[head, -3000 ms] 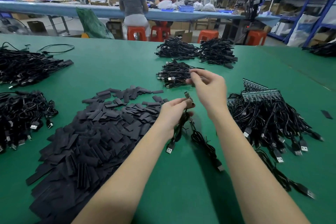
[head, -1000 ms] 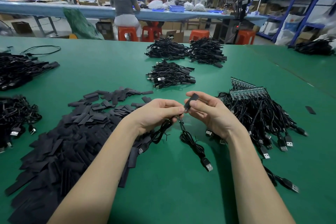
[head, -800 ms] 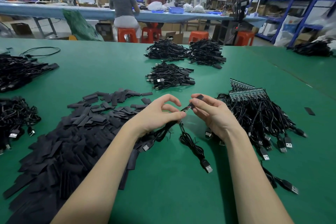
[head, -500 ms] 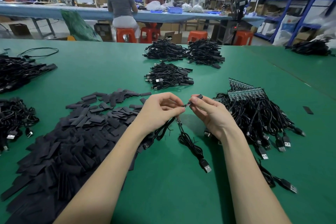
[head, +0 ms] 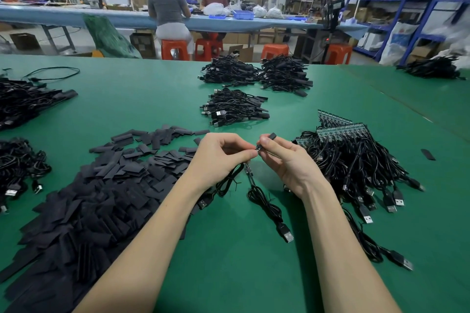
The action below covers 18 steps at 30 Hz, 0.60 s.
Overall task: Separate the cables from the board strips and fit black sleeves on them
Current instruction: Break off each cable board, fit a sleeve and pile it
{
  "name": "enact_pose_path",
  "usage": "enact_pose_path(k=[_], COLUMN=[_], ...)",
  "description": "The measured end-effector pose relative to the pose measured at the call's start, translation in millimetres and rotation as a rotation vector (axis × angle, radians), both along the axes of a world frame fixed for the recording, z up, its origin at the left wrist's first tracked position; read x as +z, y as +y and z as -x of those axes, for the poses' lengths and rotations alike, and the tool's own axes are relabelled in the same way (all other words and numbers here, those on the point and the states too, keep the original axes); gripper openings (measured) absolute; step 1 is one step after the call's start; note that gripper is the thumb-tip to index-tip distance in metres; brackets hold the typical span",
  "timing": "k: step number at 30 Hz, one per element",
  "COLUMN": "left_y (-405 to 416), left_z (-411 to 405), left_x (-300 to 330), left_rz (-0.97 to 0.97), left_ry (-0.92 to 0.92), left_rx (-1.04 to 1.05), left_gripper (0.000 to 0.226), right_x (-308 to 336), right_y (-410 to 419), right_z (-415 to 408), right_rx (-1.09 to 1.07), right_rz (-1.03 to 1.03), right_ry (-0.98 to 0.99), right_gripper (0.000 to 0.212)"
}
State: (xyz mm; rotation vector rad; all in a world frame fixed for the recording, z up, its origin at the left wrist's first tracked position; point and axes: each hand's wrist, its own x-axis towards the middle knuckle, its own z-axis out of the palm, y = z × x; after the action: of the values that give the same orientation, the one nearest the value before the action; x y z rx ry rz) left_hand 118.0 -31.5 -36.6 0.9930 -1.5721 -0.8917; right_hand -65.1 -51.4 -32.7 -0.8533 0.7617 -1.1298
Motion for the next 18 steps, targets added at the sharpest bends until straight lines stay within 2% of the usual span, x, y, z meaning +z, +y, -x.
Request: enact_pose_path(k=[11,18], left_y=[-2.0,0.1], left_z=[0.0,-2.5], left_x=[0.0,-0.9], left_rz=[-0.008,-0.011], left_ry=[0.006,-0.029], left_rx=[-0.002,0.013], left_gripper=[0.009,0.009], right_x=[0.2,-0.9], right_y=[-1.2,-1.8], right_z=[5.7,3.6], right_rx=[-0.017,-0.041], right_rz=[-0.017,0.003], right_ry=[-0.103,-0.071], right_gripper=[0.017,0.019])
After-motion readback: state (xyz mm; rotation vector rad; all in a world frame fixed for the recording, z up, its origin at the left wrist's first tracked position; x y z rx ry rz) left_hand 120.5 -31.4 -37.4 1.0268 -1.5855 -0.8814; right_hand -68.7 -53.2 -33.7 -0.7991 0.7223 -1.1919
